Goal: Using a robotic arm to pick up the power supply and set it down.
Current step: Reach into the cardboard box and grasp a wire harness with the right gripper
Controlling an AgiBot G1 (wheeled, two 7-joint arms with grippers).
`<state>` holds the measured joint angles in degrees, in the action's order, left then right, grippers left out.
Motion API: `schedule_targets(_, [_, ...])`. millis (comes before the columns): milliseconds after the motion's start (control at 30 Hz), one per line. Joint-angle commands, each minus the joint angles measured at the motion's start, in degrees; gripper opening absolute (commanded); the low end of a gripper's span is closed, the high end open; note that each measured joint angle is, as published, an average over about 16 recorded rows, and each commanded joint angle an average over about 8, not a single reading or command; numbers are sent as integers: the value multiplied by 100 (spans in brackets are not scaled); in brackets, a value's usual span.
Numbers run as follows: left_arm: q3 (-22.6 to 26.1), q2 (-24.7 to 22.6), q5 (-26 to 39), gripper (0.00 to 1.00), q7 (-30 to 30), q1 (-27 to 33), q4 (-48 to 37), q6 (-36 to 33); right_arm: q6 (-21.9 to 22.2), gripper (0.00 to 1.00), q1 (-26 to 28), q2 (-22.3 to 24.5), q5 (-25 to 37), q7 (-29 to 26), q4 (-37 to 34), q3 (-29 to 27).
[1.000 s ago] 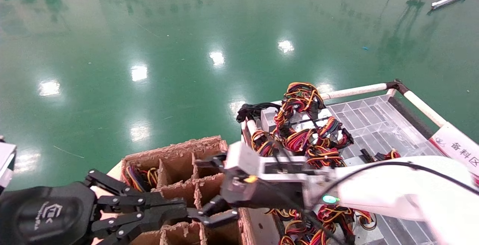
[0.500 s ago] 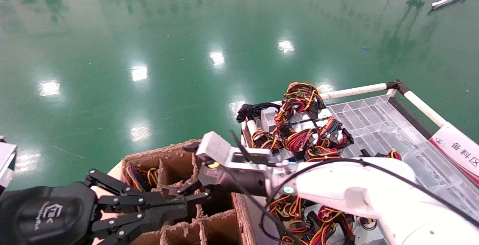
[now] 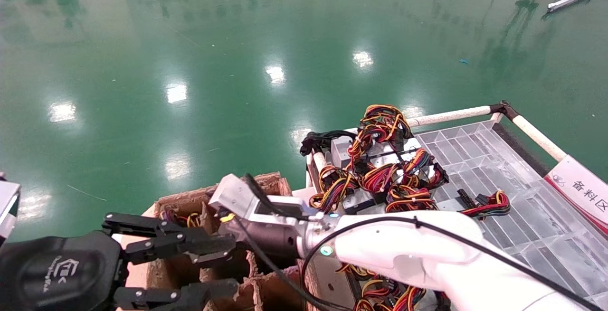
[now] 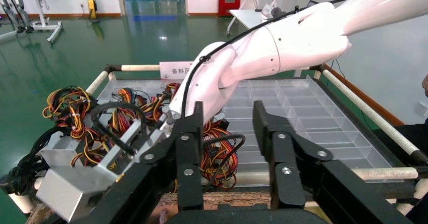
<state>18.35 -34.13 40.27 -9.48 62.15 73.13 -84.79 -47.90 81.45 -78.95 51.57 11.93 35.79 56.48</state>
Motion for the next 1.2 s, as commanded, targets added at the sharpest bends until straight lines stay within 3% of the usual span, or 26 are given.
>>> schedule_targets(33, [0, 0, 0, 100, 0, 0, 0, 0, 182, 70, 4, 0, -186, -88, 133, 256])
schedule_targets(200, [1, 0, -1, 100, 1, 0, 0, 1, 481, 19, 32, 5, -624, -167, 333, 744])
schedule_targets(300, [2, 1, -1, 100, 1, 0, 0, 1, 615, 2, 62, 10, -859, -175, 403, 980])
schedule_targets(367, [2, 1, -1, 100, 1, 0, 0, 1, 683, 0, 85, 13, -1006, -168, 435, 1112])
schedule_targets(867, [5, 2, -3, 100, 2, 1, 0, 2, 894, 0, 178, 35, -1783, 126, 449, 1804])
schedule_targets(967, [5, 2, -4, 100, 3, 1, 0, 2, 928, 4, 187, 37, -1874, 198, 443, 1907])
schedule_targets(1067, [6, 2, -4, 100, 3, 1, 0, 2, 953, 22, 196, 39, -1968, 261, 445, 1994])
schedule_targets(1200, [6, 3, -4, 100, 3, 2, 0, 3, 1003, 70, 215, 41, -2088, 350, 443, 2084])
